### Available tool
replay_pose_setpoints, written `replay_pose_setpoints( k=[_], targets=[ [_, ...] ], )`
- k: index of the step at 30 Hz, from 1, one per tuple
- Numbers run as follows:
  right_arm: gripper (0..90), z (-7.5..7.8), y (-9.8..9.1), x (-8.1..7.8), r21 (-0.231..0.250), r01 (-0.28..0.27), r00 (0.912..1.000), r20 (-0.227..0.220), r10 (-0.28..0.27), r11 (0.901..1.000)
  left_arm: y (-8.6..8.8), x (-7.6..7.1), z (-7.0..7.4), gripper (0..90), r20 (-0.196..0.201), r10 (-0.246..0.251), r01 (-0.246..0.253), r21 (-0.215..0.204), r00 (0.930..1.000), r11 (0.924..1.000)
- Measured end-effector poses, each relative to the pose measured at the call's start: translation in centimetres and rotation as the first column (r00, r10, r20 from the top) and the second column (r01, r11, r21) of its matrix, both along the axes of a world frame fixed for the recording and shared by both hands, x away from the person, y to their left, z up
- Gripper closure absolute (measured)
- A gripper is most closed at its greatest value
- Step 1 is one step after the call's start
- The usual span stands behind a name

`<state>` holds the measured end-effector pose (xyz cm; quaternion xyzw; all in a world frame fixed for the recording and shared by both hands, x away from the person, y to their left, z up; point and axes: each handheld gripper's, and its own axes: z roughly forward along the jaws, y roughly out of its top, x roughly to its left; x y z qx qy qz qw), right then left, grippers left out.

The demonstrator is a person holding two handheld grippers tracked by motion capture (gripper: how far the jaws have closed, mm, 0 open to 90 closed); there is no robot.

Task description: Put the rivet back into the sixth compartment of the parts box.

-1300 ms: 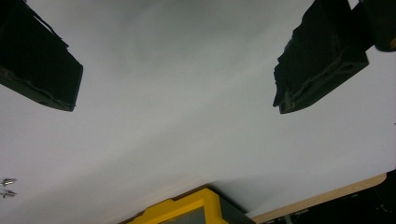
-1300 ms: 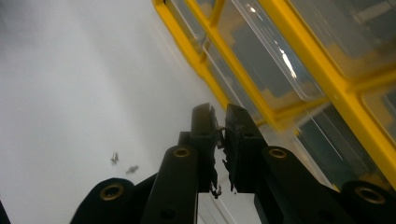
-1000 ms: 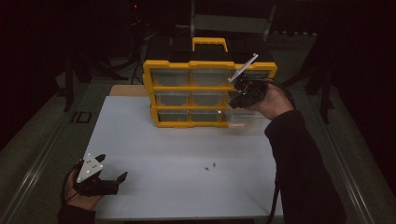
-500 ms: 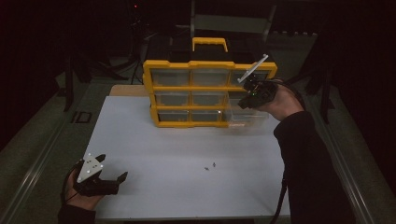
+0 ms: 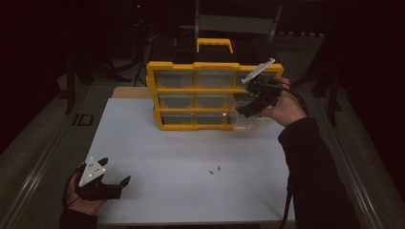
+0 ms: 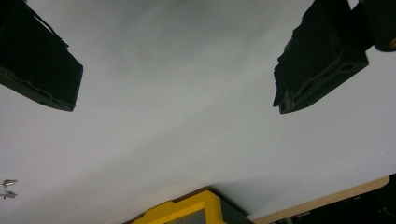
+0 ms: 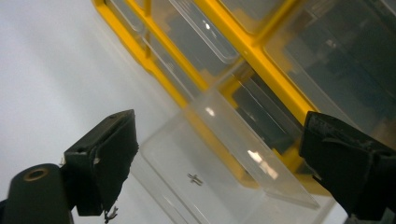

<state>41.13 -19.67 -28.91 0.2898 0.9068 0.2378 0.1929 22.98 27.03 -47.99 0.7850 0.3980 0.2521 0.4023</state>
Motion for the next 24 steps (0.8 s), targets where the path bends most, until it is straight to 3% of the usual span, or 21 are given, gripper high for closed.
replay_pose_setpoints(
  k=[14, 24],
  targets=[
    [10.8, -0.4, 3.0, -1.3, 0.048, -0.084, 0.9965, 0.011, 0.083, 0.9954, 0.0, 0.0, 0.0, 1.6, 0.003, 0.004, -0.004, 0.001, 1.0000, 1.0000],
    [10.8, -1.9, 6.0, -1.9, 0.060, -0.146, 0.9893, 0.012, 0.146, 0.9875, 0.0, 0.0, 0.0, 1.6, 0.001, 0.003, -0.003, 0.000, 1.0000, 1.0000]
  ],
)
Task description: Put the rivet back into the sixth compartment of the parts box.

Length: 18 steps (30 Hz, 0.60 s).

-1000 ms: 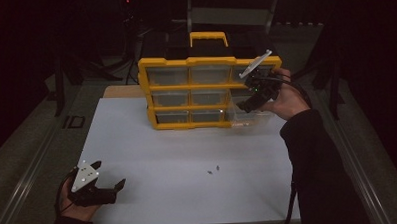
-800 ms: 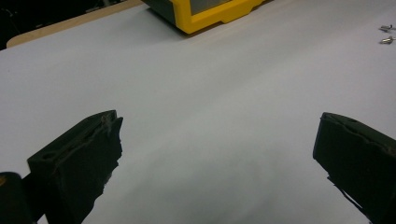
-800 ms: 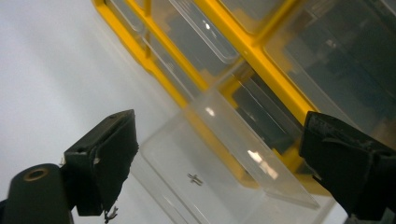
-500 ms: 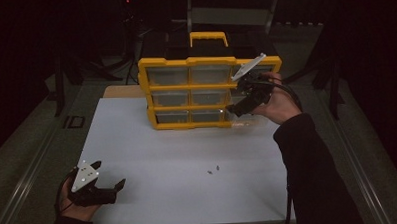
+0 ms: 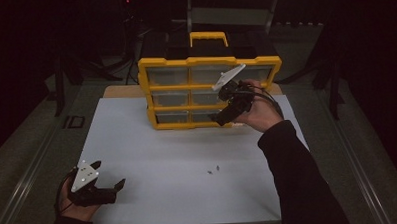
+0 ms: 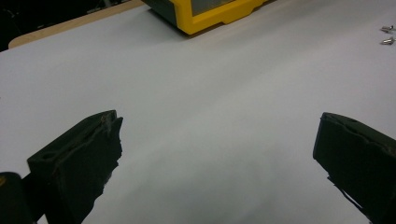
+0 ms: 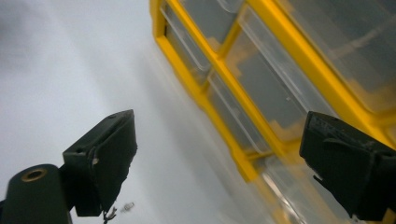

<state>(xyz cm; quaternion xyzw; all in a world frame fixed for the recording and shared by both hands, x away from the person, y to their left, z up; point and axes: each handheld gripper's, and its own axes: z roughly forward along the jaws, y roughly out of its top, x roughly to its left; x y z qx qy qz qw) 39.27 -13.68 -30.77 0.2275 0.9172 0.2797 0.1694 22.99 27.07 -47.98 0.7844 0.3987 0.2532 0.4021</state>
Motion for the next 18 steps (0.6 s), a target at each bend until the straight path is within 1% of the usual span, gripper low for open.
replay_pose_setpoints(
  k=[3, 4, 7, 10, 12, 15, 16, 18],
  targets=[
    [10.9, -0.3, 0.6, -0.3, 0.000, -0.009, 1.0000, -0.003, 0.009, 1.0000, 0.0, 0.0, 0.0, 1.6, 0.000, -0.001, 0.001, 0.000, 1.0000, 1.0000],
    [11.0, -0.6, 1.0, -0.5, -0.002, -0.029, 0.9996, -0.002, 0.029, 0.9996, 0.0, 0.0, 0.0, 1.6, 0.001, -0.003, 0.003, 0.000, 1.0000, 1.0000],
    [11.0, -1.0, 1.6, -0.9, 0.002, -0.048, 0.9988, -0.005, 0.048, 0.9989, 0.0, 0.0, 0.0, 1.6, -0.001, -0.003, 0.003, 0.000, 1.0000, 1.0000],
    [12.6, -1.5, 2.0, -1.3, 0.004, -0.059, 0.9982, -0.008, 0.059, 0.9982, -0.1, 0.0, 0.0, 1.6, -0.001, -0.002, 0.002, -0.003, 1.0000, 1.0000],
    [13.1, -2.0, 2.2, -1.5, 0.012, -0.058, 0.9982, -0.013, 0.058, 0.9982, 0.0, 0.0, 0.0, 1.6, -0.003, -0.004, 0.004, 0.001, 1.0000, 1.0000],
    [13.2, -2.2, 2.3, -1.5, 0.016, -0.060, 0.9981, -0.013, 0.061, 0.9980, 0.0, 0.0, 0.0, 1.6, -0.003, -0.004, 0.004, 0.000, 1.0000, 1.0000],
    [13.4, -3.0, 2.5, -1.8, 0.026, -0.068, 0.9974, -0.023, 0.068, 0.9974, 0.0, 0.0, 0.0, 1.6, -0.003, -0.004, 0.004, -0.002, 1.0000, 1.0000],
    [13.4, -3.7, 2.6, -2.1, 0.026, -0.071, 0.9970, -0.029, 0.072, 0.9971, 0.0, 0.0, 0.0, 1.6, -0.004, -0.004, 0.004, -0.001, 1.0000, 1.0000]
  ],
)
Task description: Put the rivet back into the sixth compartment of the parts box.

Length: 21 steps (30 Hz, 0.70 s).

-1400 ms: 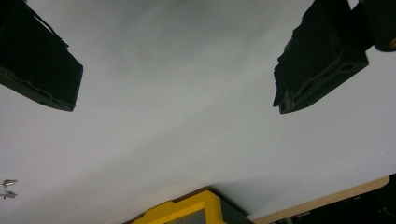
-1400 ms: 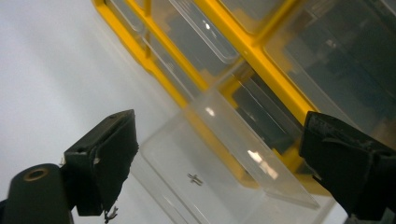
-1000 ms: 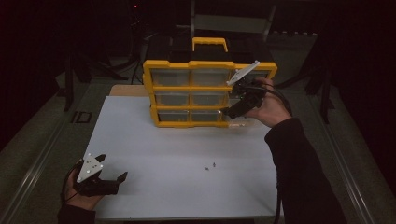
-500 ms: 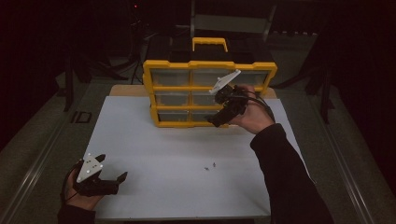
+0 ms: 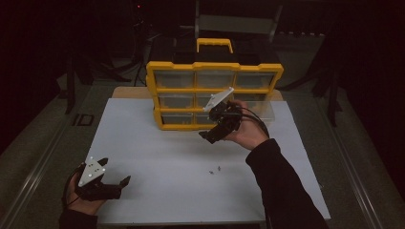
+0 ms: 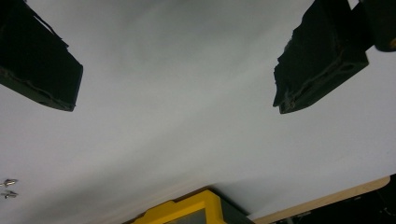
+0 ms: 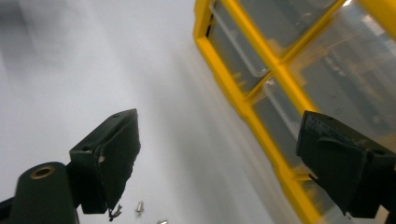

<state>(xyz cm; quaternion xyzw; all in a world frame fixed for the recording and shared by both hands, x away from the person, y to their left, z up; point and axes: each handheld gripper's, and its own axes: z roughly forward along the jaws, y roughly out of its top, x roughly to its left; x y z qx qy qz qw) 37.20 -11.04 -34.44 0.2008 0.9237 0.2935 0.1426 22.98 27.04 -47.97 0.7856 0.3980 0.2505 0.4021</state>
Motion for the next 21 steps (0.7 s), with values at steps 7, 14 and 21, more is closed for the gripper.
replay_pose_setpoints(
  k=[7, 14, 21],
  targets=[
    [13.9, -1.9, 0.3, -1.2, -0.007, -0.022, 0.9997, -0.008, 0.022, 0.9997, 0.0, 0.0, 0.0, 1.6, -0.001, 0.000, 0.000, -0.002, 1.0000, 1.0000],
    [14.0, -4.8, -0.2, -2.2, -0.055, -0.029, 0.9984, -0.051, 0.026, 0.9981, 0.0, 0.0, -0.1, 1.6, -0.002, 0.000, 0.000, -0.001, 1.0000, 1.0000],
    [15.4, -7.6, -1.1, -2.5, -0.125, -0.019, 0.9955, -0.095, 0.007, 0.9919, -0.1, 0.0, -0.1, 1.6, -0.003, 0.000, 0.000, -0.001, 1.0000, 1.0000]
  ],
)
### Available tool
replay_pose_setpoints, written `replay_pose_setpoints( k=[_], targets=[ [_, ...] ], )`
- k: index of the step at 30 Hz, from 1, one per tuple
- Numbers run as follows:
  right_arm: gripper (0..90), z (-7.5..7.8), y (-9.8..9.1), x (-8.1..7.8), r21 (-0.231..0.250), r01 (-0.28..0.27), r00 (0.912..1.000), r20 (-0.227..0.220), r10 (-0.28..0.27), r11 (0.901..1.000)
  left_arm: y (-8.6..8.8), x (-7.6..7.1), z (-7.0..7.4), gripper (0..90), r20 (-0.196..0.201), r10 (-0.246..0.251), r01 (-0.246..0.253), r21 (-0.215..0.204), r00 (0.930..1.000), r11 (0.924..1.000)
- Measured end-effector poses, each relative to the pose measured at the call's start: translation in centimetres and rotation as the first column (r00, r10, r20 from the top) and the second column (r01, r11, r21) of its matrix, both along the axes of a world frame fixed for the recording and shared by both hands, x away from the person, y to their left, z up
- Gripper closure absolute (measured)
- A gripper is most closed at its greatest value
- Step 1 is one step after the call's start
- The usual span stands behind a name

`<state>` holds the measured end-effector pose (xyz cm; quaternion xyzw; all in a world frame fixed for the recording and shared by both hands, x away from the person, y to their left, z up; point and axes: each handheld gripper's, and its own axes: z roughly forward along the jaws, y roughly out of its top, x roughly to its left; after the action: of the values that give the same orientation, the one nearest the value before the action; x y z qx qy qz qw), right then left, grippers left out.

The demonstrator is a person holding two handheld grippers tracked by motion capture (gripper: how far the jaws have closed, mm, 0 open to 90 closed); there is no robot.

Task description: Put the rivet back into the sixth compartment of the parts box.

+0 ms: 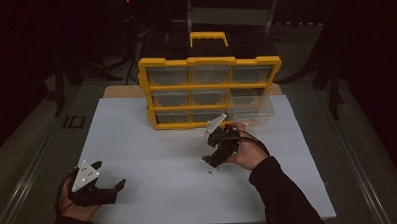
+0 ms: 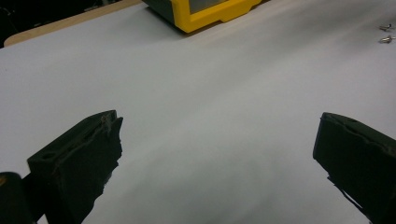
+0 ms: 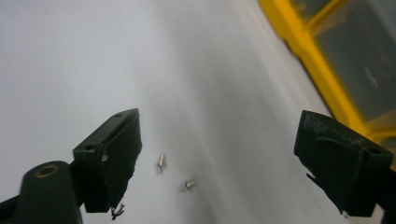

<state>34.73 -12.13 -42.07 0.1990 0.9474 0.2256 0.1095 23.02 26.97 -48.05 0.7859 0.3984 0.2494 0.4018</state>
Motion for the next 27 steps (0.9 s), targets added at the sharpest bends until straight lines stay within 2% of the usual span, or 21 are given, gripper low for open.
replay_pose_setpoints(
  k=[5, 6, 10, 14, 21, 23, 25, 27],
  targets=[
    [17.5, -2.1, -0.8, 0.3, -0.065, 0.000, 0.9998, -0.021, -0.001, 0.9979, 0.0, 0.0, 0.0, 1.6, -0.002, -0.001, 0.001, 0.003, 1.0000, 1.0000],
    [17.6, -2.4, -0.9, 0.2, -0.072, 0.013, 0.9992, -0.037, -0.016, 0.9973, 0.0, 0.0, 0.0, 1.6, -0.002, -0.002, 0.002, 0.004, 1.0000, 1.0000],
    [17.7, -3.5, -1.1, 0.4, -0.094, 0.008, 0.9978, -0.065, -0.014, 0.9955, 0.0, 0.0, 0.0, 1.6, -0.002, -0.003, 0.003, 0.003, 1.0000, 1.0000],
    [22.0, -5.3, -1.2, 0.6, -0.140, 0.004, 0.9931, -0.115, -0.020, 0.9902, 0.0, 0.0, 0.0, 1.6, -0.001, 0.000, 0.000, 0.001, 1.0000, 1.0000],
    [48.9, -6.5, -0.8, 0.6, -0.173, -0.030, 0.9848, -0.174, -0.001, 0.9845, 0.0, 0.0, 0.0, 1.6, 0.001, 0.000, 0.000, 0.003, 1.0000, 1.0000],
    [56.7, -6.7, -0.6, 0.4, -0.184, -0.031, 0.9782, -0.207, -0.008, 0.9825, 0.0, 0.0, 0.0, 1.6, 0.001, 0.000, 0.000, 0.002, 1.0000, 1.0000],
    [64.3, -6.7, -0.6, 0.3, -0.175, -0.043, 0.9734, -0.229, 0.001, 0.9836, 0.0, 0.0, 0.0, 1.6, 0.001, -0.002, 0.002, 0.004, 1.0000, 1.0000],
    [68.2, -6.7, -0.6, 0.4, -0.180, -0.067, 0.9732, -0.228, 0.025, 0.9814, -0.1, 0.0, 0.0, 1.6, 0.000, -0.003, 0.003, 0.006, 1.0000, 1.0000]
  ],
)
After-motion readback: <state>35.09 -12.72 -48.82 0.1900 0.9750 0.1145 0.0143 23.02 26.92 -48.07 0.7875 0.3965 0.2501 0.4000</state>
